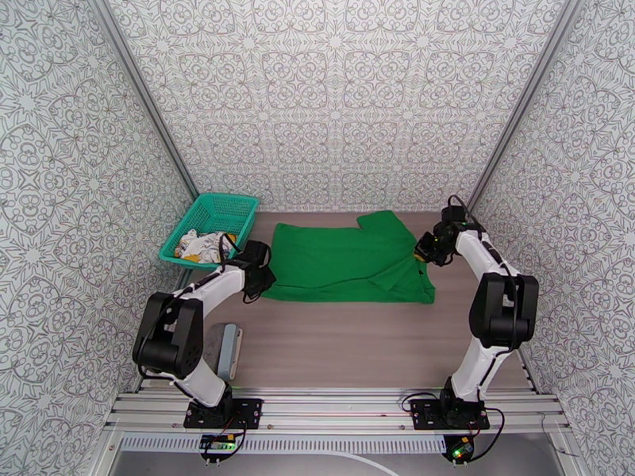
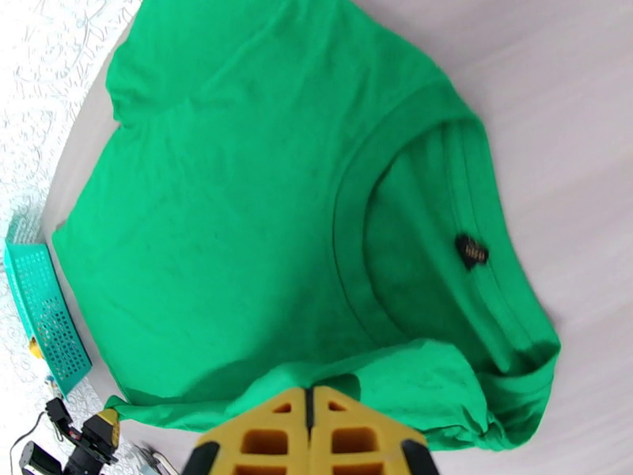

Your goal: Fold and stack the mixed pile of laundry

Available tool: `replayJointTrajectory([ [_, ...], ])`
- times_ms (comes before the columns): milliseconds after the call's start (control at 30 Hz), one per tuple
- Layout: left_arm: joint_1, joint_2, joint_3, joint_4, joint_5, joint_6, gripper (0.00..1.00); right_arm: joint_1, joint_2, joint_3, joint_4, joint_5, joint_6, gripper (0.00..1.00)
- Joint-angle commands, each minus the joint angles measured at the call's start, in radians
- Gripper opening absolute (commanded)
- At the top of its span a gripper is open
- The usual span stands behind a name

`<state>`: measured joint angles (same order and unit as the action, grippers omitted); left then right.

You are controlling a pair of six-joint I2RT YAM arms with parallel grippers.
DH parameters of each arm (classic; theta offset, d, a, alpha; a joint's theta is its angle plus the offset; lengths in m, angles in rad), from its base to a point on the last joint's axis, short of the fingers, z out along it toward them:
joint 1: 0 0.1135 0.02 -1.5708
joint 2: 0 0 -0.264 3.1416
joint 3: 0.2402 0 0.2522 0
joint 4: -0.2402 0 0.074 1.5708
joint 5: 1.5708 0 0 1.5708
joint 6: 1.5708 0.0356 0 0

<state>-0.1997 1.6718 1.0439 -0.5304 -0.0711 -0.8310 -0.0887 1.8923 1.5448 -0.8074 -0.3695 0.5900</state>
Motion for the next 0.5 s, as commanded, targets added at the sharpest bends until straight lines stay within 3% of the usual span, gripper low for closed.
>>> replayJointTrajectory([
  [0,0.017,0.022,0.033,-0.004,0.017,-0.019,0.00,-0.011,0.046,0.039,0.032,-0.041,0.019,0.00],
  [133,0.030,0.037,0.038,0.010,0.018,-0.026,0.00,-0.019,0.084,0.054,0.049,-0.051,0.025,0.00],
  [400,0.037,0.033,0.043,0.026,0.011,-0.038,0.56,-0.023,0.185,0.090,0.060,-0.089,0.024,0.00],
  [467,0.036,0.018,0.039,0.022,0.000,-0.036,0.58,-0.026,0.209,0.099,0.068,-0.099,0.032,0.00],
])
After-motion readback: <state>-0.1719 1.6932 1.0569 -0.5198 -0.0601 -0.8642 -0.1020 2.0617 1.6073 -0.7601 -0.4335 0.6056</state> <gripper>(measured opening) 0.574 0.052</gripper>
